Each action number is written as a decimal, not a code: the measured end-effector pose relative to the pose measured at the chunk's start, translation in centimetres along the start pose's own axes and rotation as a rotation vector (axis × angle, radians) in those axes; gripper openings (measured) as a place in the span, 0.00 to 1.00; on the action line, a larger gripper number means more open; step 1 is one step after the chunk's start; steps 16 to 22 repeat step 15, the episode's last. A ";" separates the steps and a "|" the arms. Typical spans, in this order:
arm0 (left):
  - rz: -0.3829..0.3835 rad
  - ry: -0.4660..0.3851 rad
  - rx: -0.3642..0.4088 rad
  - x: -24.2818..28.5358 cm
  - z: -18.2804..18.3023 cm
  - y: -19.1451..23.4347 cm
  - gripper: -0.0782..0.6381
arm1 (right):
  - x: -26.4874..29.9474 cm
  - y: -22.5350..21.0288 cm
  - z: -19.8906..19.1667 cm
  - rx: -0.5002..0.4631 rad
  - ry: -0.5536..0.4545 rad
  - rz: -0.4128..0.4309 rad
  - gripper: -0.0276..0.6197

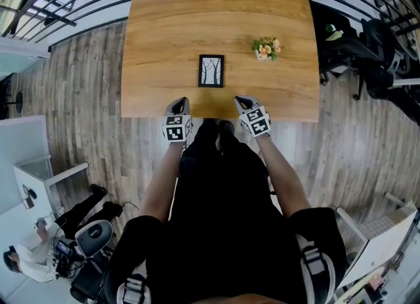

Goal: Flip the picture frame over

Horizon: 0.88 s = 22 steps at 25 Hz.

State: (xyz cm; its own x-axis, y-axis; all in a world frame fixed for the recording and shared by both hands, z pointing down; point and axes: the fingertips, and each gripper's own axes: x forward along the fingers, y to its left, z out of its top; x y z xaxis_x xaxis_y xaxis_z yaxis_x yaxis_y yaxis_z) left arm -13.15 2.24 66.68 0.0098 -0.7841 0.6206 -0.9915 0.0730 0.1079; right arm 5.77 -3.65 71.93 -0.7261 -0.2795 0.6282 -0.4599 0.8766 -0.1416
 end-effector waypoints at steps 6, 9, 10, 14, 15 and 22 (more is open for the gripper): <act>-0.004 -0.004 -0.005 -0.1 0.1 0.0 0.14 | -0.1 0.1 0.1 0.005 0.006 -0.004 0.05; -0.007 -0.004 -0.004 0.0 -0.1 -0.1 0.14 | -0.2 0.1 0.2 0.005 -0.001 -0.008 0.05; -0.007 -0.003 -0.003 0.0 -0.1 -0.1 0.14 | -0.2 0.1 0.3 0.004 -0.001 -0.009 0.05; -0.013 0.002 0.000 -0.1 -0.3 -0.1 0.14 | -0.3 0.4 0.2 0.002 0.007 -0.009 0.05; -0.016 0.003 0.001 -0.1 -0.3 -0.1 0.14 | -0.3 0.4 0.1 0.002 0.009 -0.010 0.05; -0.016 0.003 0.001 -0.1 -0.3 -0.1 0.14 | -0.3 0.4 0.1 0.002 0.009 -0.010 0.05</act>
